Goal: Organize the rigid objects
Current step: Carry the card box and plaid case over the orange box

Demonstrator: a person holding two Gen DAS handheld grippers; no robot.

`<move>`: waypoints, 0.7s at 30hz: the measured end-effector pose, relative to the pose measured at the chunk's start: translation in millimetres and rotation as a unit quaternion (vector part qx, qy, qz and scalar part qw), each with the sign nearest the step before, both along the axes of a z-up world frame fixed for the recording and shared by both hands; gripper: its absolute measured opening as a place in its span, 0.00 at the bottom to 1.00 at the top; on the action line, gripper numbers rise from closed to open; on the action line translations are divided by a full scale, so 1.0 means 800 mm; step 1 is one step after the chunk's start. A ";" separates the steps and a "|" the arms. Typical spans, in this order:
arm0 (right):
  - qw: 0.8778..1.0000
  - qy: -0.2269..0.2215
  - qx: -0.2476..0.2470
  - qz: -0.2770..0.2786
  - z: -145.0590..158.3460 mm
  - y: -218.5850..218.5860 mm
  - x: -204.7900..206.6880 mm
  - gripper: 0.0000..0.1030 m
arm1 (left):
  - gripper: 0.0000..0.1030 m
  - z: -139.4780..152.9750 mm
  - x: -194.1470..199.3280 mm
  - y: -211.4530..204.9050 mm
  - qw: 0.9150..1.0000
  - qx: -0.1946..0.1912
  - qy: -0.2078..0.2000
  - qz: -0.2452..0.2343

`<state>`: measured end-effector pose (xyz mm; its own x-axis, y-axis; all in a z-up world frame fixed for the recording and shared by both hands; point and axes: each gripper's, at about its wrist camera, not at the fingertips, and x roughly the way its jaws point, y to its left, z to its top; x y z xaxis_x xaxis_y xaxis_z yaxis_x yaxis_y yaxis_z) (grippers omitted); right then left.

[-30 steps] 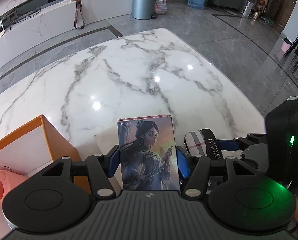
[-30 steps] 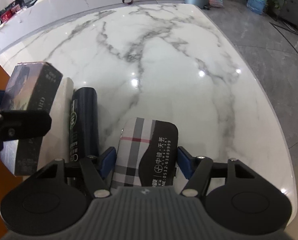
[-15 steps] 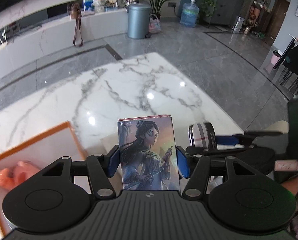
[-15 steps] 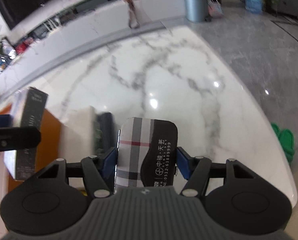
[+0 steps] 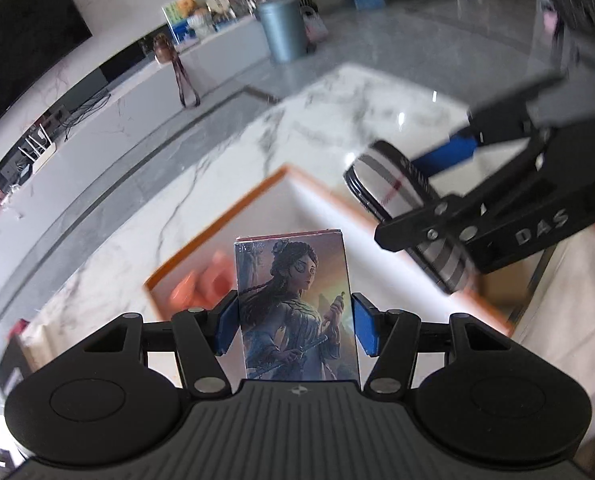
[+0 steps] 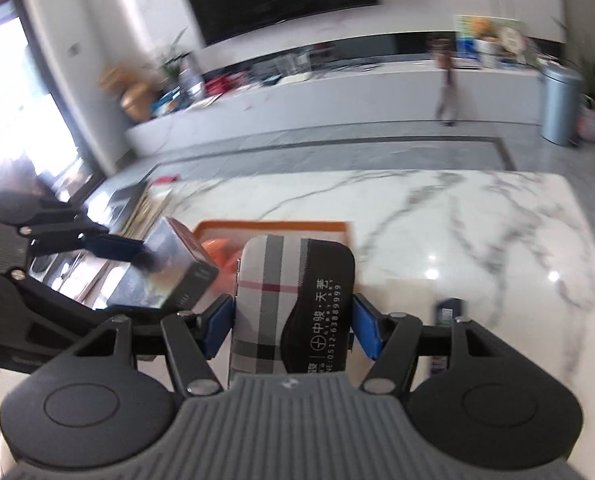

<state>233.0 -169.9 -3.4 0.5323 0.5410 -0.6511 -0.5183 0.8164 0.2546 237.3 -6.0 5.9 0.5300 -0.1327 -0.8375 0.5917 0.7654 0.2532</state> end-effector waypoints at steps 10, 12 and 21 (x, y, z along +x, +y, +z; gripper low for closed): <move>0.991 0.005 -0.094 0.099 -0.050 0.103 0.021 0.62 | 0.65 -0.107 0.031 -0.001 0.987 0.104 0.022 -0.117; 0.988 0.007 -0.111 0.106 -0.061 0.109 0.026 0.62 | 0.65 -0.127 0.039 0.000 0.985 0.107 0.031 -0.130; 0.979 0.040 -0.151 0.131 -0.110 0.122 0.052 0.62 | 0.65 -0.187 0.068 -0.006 0.984 0.122 0.097 -0.092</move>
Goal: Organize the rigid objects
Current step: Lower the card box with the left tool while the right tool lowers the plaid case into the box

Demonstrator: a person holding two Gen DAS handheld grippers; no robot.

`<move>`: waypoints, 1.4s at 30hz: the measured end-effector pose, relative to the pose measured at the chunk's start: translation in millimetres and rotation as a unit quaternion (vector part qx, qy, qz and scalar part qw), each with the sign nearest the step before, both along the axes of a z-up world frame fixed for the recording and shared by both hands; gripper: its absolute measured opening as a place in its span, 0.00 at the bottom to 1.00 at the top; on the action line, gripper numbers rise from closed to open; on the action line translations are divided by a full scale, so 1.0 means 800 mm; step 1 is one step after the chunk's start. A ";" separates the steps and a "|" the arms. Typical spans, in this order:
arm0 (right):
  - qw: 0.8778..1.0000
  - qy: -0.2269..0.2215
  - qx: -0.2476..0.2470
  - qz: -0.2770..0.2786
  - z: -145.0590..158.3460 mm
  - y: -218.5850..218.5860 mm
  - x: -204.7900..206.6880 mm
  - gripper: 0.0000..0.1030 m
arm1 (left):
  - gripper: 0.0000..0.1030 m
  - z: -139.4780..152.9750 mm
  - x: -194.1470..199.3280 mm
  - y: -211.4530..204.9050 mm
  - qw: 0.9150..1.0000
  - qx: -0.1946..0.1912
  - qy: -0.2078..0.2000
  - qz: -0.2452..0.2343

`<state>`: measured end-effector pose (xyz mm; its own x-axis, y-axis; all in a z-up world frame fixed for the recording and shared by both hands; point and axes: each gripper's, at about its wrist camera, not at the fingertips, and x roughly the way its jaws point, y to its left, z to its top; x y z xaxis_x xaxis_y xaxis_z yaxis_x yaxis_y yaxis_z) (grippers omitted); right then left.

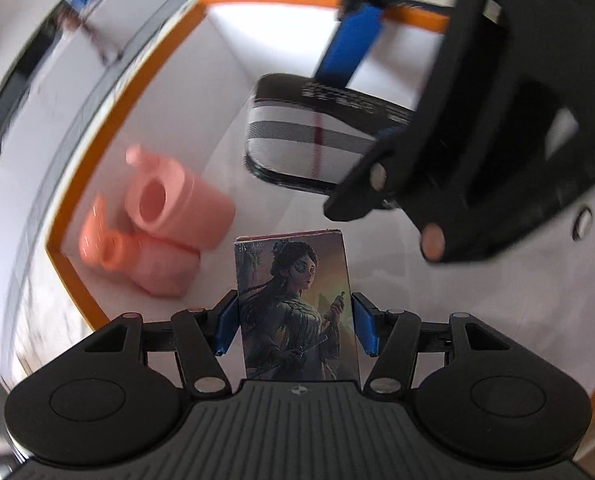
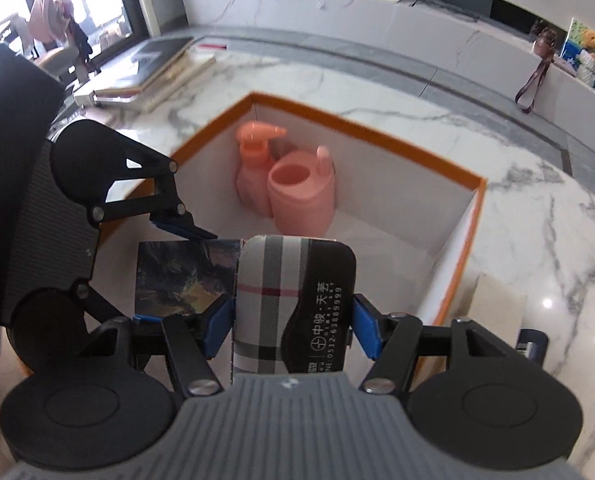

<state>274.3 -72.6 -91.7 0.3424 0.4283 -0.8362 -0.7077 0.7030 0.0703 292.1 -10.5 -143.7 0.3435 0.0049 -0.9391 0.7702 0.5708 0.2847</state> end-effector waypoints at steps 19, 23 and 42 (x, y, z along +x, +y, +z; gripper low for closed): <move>1.000 0.000 -0.013 -0.006 -0.009 0.010 0.004 0.62 | 0.65 -0.033 0.041 -0.017 0.995 0.001 0.025 0.100; 1.000 -0.003 -0.017 -0.007 -0.009 0.010 0.004 0.62 | 0.64 -0.037 0.041 -0.020 0.999 -0.001 0.026 0.045; 1.000 0.008 -0.019 0.017 -0.008 0.013 0.006 0.62 | 0.70 -0.023 0.030 -0.028 0.987 0.060 -0.040 -0.142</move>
